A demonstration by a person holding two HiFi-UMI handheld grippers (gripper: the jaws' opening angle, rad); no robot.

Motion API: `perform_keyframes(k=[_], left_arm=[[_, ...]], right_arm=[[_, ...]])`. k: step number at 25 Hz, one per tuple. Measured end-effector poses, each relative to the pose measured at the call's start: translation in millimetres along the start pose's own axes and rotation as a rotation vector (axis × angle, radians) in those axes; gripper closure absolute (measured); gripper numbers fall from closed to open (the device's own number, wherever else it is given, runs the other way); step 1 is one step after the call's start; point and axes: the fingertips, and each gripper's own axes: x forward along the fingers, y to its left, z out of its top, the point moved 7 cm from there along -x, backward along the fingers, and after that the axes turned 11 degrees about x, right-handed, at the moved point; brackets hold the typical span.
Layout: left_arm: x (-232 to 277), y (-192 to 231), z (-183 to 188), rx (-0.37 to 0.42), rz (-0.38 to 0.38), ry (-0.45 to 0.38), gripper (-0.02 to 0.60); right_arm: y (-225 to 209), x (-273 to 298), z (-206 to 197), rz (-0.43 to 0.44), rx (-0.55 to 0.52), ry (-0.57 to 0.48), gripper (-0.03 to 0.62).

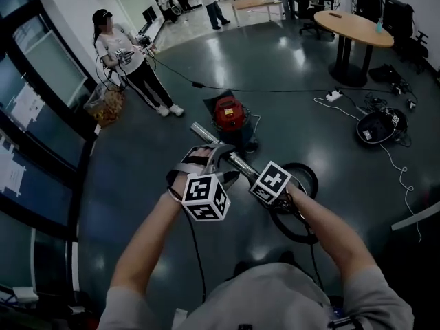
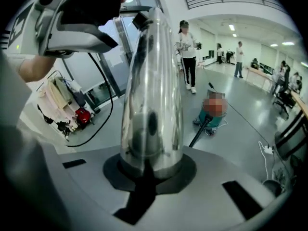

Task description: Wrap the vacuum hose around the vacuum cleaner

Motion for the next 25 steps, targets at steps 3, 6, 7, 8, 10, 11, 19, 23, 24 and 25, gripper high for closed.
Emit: perform_keyframes(k=[3, 6, 7, 8, 10, 11, 19, 23, 24, 25], left_arm=[[8.6, -6.3, 5.3, -0.019, -0.088, 0.05, 0.288], [17.3, -16.0, 3.6, -0.028, -0.176, 0.113, 0.288], [19.7, -19.4, 3.2, -0.032, -0.204, 0.135, 0.288], [21.9, -22.6, 3.5, -0.041, -0.23, 0.153, 0.288], [26.2, -28.4, 5.3, -0.065, -0.27, 0.175, 0.288], [29.2, -31.0, 5.7, -0.077, -0.288, 0.181, 0.288], [61.4, -53.0, -7.1, -0.143, -0.459, 0.175, 0.288], [86.5, -63.6, -12.4, -0.126, -0.54, 0.126, 0.288], [93.2, -68.0, -17.6, -0.112, -0.563, 0.121, 0.288], [99.4, -72.3, -23.2, -0.099, -0.583, 0.115, 0.288]], right_arm=[[-6.3, 3.4, 0.2, 0.037, -0.101, 0.07, 0.556], [-10.0, 9.6, 1.4, 0.069, -0.19, 0.128, 0.556], [-10.7, 11.7, 0.8, 0.079, -0.216, 0.149, 0.556], [-11.3, 13.6, -0.6, 0.087, -0.24, 0.169, 0.556], [-11.9, 18.0, -4.5, 0.099, -0.287, 0.211, 0.556], [-12.2, 20.5, -6.2, 0.103, -0.312, 0.23, 0.556], [-11.2, 31.4, -11.1, 0.091, -0.474, 0.336, 0.556], [-24.9, 34.8, -6.5, 0.039, -0.523, 0.358, 0.556], [-26.3, 37.3, -5.2, 0.029, -0.539, 0.362, 0.556], [-27.0, 39.5, -4.1, 0.021, -0.551, 0.367, 0.556]])
